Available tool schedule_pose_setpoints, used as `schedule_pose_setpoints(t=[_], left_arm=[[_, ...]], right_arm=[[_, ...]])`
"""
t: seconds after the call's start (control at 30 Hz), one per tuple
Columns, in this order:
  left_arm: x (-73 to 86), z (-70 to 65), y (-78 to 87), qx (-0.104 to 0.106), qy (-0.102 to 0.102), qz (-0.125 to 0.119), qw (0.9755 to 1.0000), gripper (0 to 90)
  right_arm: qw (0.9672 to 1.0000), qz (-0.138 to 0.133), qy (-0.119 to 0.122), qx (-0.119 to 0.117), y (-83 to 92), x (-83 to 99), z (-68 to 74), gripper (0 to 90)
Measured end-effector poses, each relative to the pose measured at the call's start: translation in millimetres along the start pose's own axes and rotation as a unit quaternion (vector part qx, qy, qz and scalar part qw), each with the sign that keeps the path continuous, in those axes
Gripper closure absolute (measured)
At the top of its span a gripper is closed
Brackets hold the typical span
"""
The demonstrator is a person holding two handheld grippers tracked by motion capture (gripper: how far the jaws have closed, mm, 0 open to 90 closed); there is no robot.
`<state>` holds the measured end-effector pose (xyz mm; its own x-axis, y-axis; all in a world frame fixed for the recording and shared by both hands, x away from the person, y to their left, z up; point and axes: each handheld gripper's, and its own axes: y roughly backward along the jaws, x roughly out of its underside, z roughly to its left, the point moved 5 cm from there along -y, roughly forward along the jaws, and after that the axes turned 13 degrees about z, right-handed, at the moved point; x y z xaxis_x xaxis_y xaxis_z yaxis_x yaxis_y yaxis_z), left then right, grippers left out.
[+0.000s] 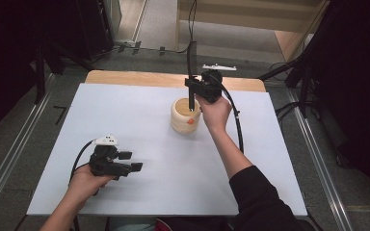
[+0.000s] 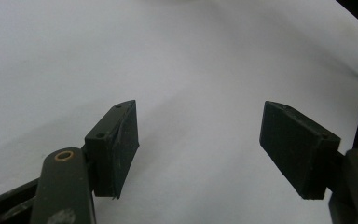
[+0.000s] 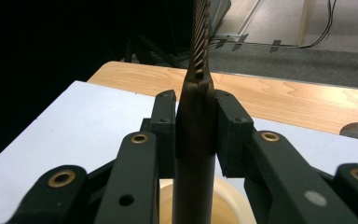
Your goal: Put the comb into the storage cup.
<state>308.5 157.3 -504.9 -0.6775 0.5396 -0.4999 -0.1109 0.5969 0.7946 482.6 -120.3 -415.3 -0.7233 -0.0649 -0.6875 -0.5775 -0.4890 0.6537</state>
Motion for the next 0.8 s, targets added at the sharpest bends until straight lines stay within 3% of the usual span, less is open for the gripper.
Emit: schedule_pose_setpoints(t=[0.8], left_arm=[[-0.1, -0.4, -0.8, 0.001, -0.001, 0.000, 1.0000, 28.7]], right_arm=[[1.0000, 0.004, -0.001, 0.002, -9.3, 16.0, -5.0, 70.0]])
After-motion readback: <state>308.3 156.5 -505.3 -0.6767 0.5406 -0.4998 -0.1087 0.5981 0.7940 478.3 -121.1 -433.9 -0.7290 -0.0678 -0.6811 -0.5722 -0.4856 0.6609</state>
